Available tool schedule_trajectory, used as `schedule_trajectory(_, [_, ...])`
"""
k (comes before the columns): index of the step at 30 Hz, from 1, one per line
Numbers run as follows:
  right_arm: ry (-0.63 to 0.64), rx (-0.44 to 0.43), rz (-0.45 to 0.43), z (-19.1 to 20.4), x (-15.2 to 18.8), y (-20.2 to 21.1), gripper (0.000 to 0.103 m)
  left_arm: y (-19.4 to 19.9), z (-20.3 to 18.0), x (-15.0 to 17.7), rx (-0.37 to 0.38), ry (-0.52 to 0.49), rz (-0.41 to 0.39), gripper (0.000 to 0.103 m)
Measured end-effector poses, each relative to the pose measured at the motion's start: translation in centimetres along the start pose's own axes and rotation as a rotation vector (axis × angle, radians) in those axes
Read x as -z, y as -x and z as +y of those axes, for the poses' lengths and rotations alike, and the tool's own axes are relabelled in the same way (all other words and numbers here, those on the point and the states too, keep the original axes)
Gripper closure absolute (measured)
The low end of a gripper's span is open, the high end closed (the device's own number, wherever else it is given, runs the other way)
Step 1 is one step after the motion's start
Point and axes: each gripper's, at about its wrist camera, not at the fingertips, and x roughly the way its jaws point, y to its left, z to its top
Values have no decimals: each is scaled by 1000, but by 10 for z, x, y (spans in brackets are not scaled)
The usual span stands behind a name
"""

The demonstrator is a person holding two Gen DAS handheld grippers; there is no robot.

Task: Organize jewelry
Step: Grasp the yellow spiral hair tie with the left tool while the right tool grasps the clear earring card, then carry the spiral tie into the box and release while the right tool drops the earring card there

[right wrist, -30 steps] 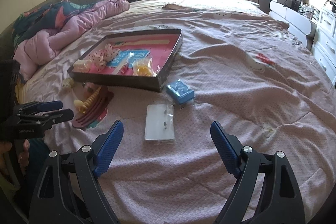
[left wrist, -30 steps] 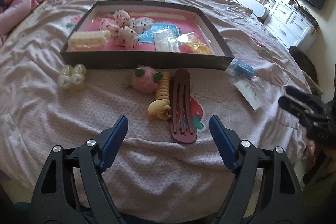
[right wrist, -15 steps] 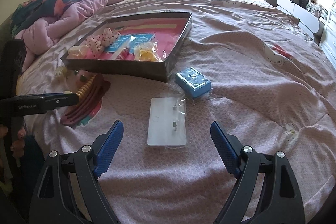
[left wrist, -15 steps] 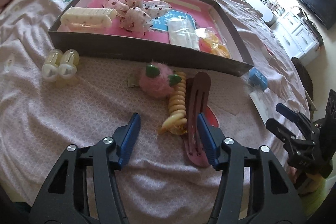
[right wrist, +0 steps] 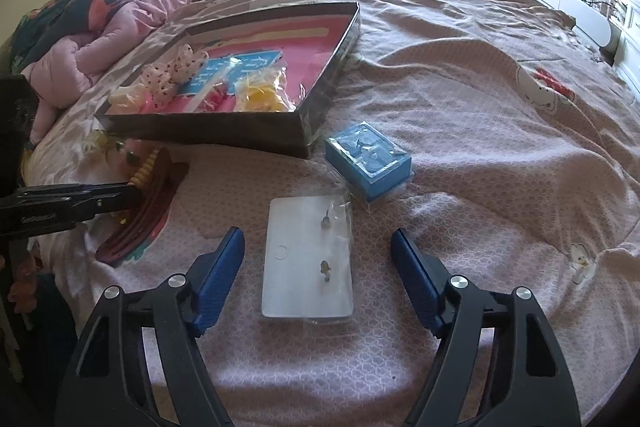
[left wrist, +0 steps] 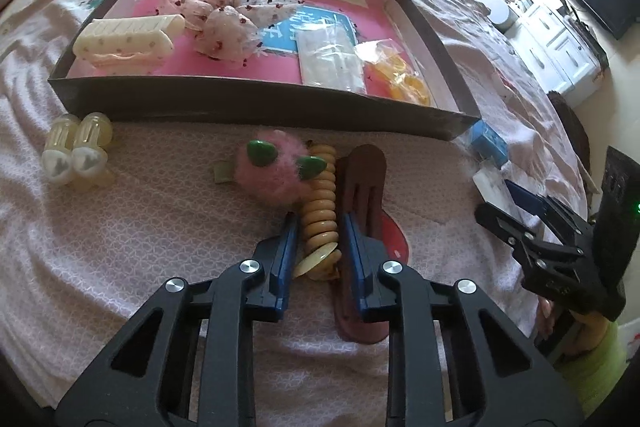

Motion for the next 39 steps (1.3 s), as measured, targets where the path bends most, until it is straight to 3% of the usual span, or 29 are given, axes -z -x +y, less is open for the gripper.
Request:
schedule_trajectory(4, [23,28,14,3,2,-6,34,2,-1,5,-12,-26,-6,90])
schedule_trajectory(9, [54,55,5,5,6,-3,63,9,-2,13,-27,-33,-27,91])
schedule_trajectory(24, [103,-3,-17,35,12,25,65,34,-10,23,15,-39,-92,91])
schedule_trajectory(39, [153,-60,-51,75,-8,36,65,72,2,18,31,-25,-185,91])
